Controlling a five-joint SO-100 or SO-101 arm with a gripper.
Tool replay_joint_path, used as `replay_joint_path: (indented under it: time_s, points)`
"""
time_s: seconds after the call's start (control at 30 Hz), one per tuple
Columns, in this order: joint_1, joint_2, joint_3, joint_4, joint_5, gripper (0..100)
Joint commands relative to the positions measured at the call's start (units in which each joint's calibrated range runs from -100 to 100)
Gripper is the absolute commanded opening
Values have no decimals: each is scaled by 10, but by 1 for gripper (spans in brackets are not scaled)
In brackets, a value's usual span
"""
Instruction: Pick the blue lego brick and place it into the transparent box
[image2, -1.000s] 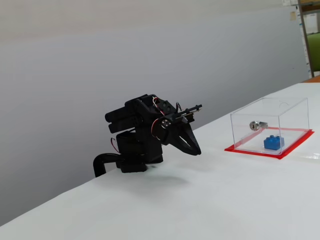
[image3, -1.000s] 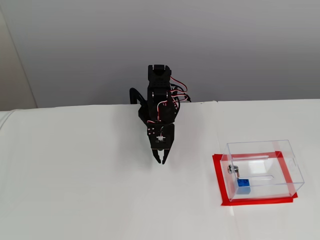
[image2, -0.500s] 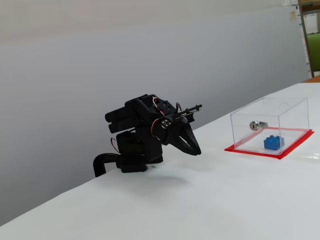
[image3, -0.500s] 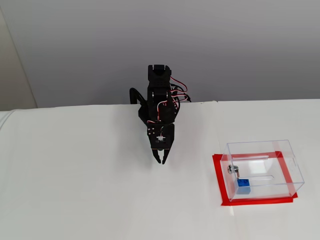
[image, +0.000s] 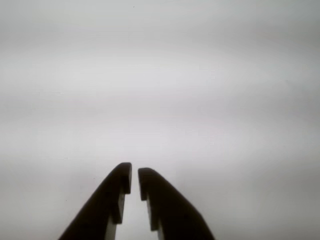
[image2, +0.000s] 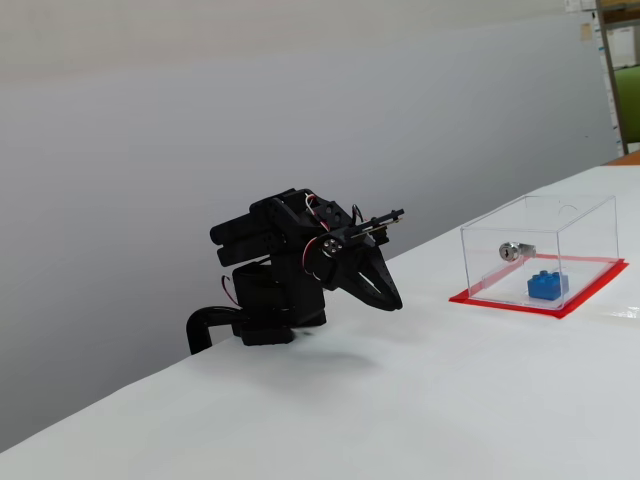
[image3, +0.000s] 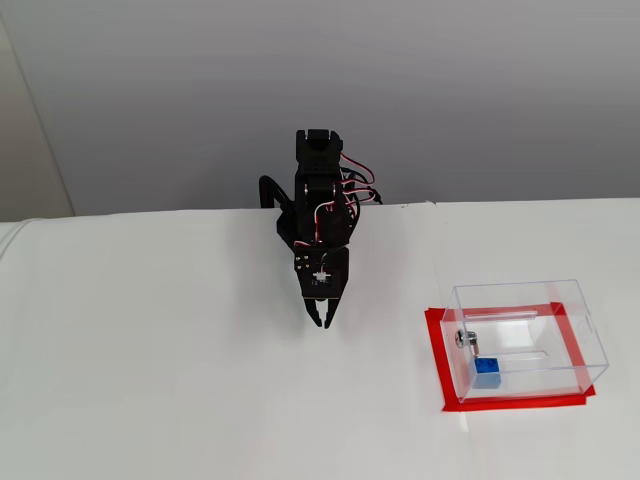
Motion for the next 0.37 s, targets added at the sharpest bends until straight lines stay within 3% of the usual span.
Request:
replay_joint_path:
  time_s: [0.0, 0.33]
  points:
    - [4, -6, 10, -2, -2, 1]
    - [4, -6, 10, -2, -2, 1]
